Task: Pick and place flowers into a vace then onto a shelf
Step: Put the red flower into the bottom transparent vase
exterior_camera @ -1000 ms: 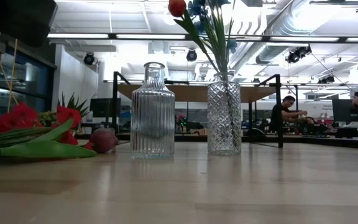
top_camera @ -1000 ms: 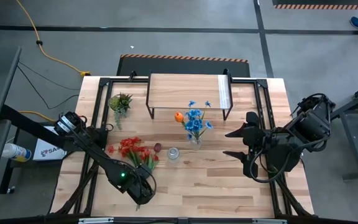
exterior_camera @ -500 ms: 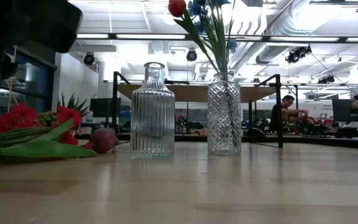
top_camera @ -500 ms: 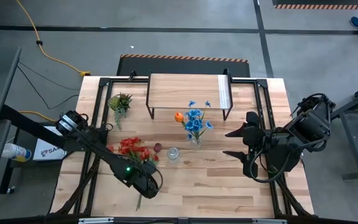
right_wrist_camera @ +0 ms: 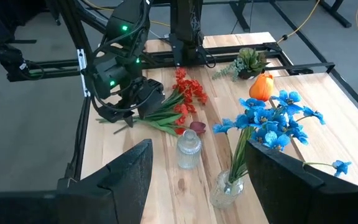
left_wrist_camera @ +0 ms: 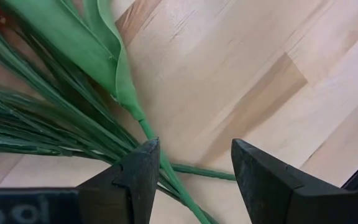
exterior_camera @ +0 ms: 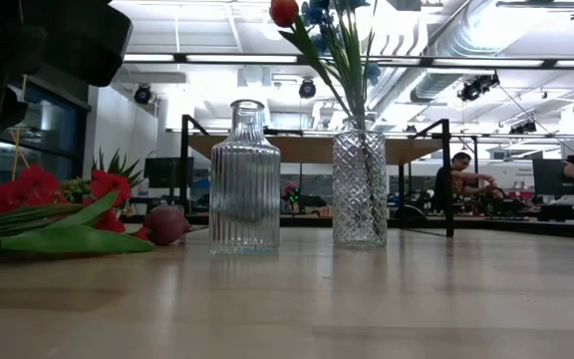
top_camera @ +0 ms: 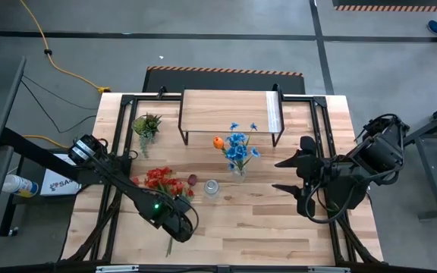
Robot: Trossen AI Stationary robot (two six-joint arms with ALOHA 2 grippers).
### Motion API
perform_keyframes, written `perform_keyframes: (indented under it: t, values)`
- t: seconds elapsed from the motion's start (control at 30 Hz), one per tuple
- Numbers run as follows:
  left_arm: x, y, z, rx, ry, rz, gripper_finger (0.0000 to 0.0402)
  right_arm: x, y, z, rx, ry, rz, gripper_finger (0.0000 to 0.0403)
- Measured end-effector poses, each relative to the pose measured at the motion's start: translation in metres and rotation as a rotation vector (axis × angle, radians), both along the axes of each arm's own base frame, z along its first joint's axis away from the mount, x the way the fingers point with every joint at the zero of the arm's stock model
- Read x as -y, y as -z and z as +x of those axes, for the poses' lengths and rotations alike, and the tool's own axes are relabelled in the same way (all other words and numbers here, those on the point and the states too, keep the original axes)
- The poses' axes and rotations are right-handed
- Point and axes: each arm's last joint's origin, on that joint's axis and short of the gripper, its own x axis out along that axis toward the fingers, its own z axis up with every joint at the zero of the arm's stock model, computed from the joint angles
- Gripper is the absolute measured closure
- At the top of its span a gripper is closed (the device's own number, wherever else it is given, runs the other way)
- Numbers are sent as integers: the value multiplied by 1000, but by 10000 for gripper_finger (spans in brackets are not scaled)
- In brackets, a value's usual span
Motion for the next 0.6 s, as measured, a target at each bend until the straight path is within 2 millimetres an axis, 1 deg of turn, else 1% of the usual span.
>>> perform_keyframes:
  t: [0.27,0.6]
  values:
    - [-5,5,1,-17,1,32,170,0,0,0,-1,-1,-2,158]
    - [-6,5,1,-13,6,40,170,0,0,0,-1,-2,-2,158]
